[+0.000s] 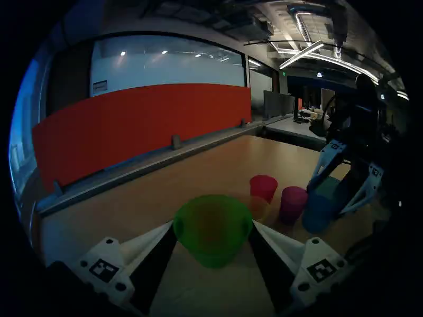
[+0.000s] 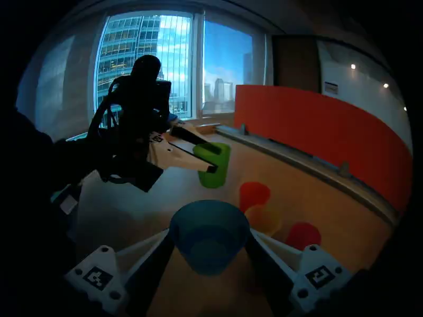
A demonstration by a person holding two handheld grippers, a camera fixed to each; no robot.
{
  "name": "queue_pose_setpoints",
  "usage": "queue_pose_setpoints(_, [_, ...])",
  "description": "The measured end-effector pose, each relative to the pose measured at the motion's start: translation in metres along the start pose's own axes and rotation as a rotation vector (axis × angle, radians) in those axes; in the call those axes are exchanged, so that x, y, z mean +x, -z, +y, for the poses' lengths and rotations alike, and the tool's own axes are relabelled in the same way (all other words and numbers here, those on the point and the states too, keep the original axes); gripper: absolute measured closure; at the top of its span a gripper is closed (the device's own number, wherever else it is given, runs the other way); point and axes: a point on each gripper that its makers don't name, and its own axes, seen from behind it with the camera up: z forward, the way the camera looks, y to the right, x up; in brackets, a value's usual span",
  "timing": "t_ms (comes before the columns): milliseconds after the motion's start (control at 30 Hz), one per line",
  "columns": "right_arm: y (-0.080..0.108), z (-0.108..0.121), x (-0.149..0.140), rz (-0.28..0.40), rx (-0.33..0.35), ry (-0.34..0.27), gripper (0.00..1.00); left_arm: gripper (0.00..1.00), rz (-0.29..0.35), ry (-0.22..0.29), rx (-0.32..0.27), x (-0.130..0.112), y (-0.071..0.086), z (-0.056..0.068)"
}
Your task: Pour water
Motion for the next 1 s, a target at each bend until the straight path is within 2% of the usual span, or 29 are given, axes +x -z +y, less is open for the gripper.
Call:
queue_pose_setpoints(367, [0.012,0.005,0.025,0.077,-0.029,-0.004,0.09,0.12,0.082,0.013,-0.017,0.022,0.013,0.011])
queue_pose_setpoints(667, [0.018,0.008,0.037,0.106,-0.043,-0.001,0.09,0.12,0.133,-0.009,-0.027,0.035,0.020,0.020])
queue_pose_setpoints(1000, [0.026,0.013,0.052,0.142,-0.059,0.015,0.09,0.12,0.177,0.007,-0.017,0.044,0.030,0.026])
